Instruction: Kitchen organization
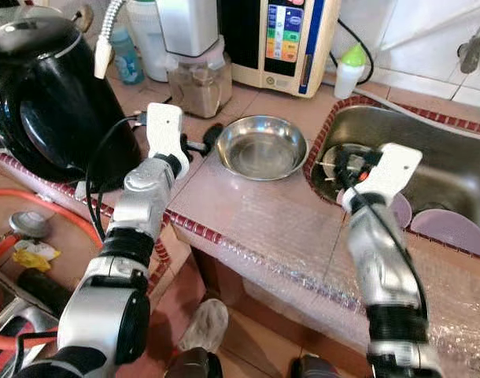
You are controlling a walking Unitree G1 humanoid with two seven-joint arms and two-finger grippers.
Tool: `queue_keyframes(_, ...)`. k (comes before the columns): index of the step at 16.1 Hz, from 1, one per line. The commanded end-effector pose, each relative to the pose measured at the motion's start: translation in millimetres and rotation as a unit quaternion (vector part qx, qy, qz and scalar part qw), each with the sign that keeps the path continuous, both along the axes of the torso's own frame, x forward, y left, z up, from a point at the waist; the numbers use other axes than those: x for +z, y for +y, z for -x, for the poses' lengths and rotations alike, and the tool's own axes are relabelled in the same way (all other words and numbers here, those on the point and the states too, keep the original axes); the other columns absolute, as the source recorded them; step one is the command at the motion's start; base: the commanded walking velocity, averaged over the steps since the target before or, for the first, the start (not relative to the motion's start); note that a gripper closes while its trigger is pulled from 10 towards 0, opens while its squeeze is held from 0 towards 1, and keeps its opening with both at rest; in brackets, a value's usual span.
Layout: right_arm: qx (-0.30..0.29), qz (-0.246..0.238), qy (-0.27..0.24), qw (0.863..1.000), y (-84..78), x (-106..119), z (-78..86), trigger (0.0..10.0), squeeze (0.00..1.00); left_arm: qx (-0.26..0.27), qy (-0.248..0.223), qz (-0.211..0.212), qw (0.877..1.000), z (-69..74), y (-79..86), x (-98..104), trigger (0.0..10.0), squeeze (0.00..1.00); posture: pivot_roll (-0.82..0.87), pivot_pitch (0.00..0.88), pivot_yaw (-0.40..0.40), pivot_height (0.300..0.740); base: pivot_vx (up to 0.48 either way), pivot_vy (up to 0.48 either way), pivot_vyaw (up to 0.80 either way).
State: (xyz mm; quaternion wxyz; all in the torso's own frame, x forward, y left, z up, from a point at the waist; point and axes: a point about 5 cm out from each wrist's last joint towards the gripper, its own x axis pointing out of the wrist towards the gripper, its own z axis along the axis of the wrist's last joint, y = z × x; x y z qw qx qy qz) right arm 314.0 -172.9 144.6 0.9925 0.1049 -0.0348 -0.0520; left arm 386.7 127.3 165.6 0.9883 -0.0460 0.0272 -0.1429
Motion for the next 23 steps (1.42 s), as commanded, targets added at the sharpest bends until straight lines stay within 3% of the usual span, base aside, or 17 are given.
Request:
queue_keyframes(1,0.007,-0.002,-0.001,1.0,0.6,1.8,3.5,10.0,0.0,0.01,0.013,0.01,1.0,-2.1,1.2,-0.6,10.0,1.0,-0.09,0.056,0.058,0.74,0.0,0.0,0.0)
queue_keyframes(4,0.011,0.0,0.018,1.0,2.4,-6.9,16.7,10.0,0.0,0.011,0.057,0.048,0.997,-6.8,-0.5,-7.9,10.0,1.0,-0.1,0.059,0.076,0.74,0.0,0.0,0.0)
queue_keyframes(5,0.027,-0.005,0.015,1.0,7.4,-5.1,19.6,10.0,0.0,0.007,0.069,0.058,0.996,-8.2,-3.0,-8.8,10.0,0.71,-0.1,0.059,0.081,0.74,0.0,0.0,0.0)
queue_keyframes(6,0.045,-0.01,0.009,0.999,11.7,-2.5,21.5,10.0,0.0,-0.001,0.08,0.066,0.995,-8.7,-6.1,-9.8,10.0,0.65,-0.1,0.059,0.081,0.74,0.0,0.0,0.0)
queue_keyframes(7,0.085,-0.02,0.005,0.996,19.4,0.0,25.5,10.0,0.0,-0.01,0.098,0.073,0.992,-8.5,-11.4,-13.4,10.0,0.0,-0.11,0.061,0.087,0.74,0.0,0.0,0.0)
queue_keyframes(9,0.121,-0.02,0.006,0.992,22.1,-0.8,35.2,10.0,0.0,-0.023,0.119,0.09,0.989,-8.3,-20.1,-17.1,10.0,0.0,-0.11,0.061,0.092,0.74,0.0,0.0,0.0)
queue_keyframes(10,0.123,-0.003,0.016,0.992,17.1,-5.3,41.7,10.0,0.0,-0.032,0.129,0.094,0.987,-8.3,-26.9,-18.4,8.6,0.0,-0.11,0.063,0.095,0.74,0.0,0.0,0.0)
queue_keyframes(11,0.119,-0.001,0.02,0.993,14.0,-6.7,43.5,10.0,0.0,-0.035,0.136,0.091,0.986,-7.9,-28.9,-20.1,3.2,0.0,-0.12,0.064,0.096,0.74,0.0,0.0,0.0)
queue_keyframes(12,0.114,0.002,0.02,0.993,10.9,-5.8,43.8,10.0,0.0,-0.034,0.151,0.094,0.983,-6.5,-30.2,-24.6,0.0,0.0,-0.12,0.064,0.1,0.74,0.0,0.0,0.0)
queue_keyframes(15,0.12,0.01,0.014,0.993,11.4,-1.2,44.2,10.0,0.0,-0.025,0.165,0.099,0.981,-6.6,-28.9,-26.5,0.0,0.0,-0.13,0.063,0.105,0.74,0.0,0.0,0.0)
queue_keyframes(18,0.18,0.015,0.003,0.984,26.5,1.6,50.5,10.0,0.0,-0.053,0.171,0.094,0.979,-5.3,-29.3,-28.3,0.0,0.0,-0.12,0.056,0.102,0.74,0.0,0.0,0.0)
queue_keyframes(23,0.188,0.02,0.01,0.982,28.3,-0.6,46.2,10.0,0.0,-0.051,0.184,0.079,0.978,-3.5,-26.3,-33.9,0.0,0.0,-0.11,0.049,0.083,0.74,0.0,0.0,0.0)
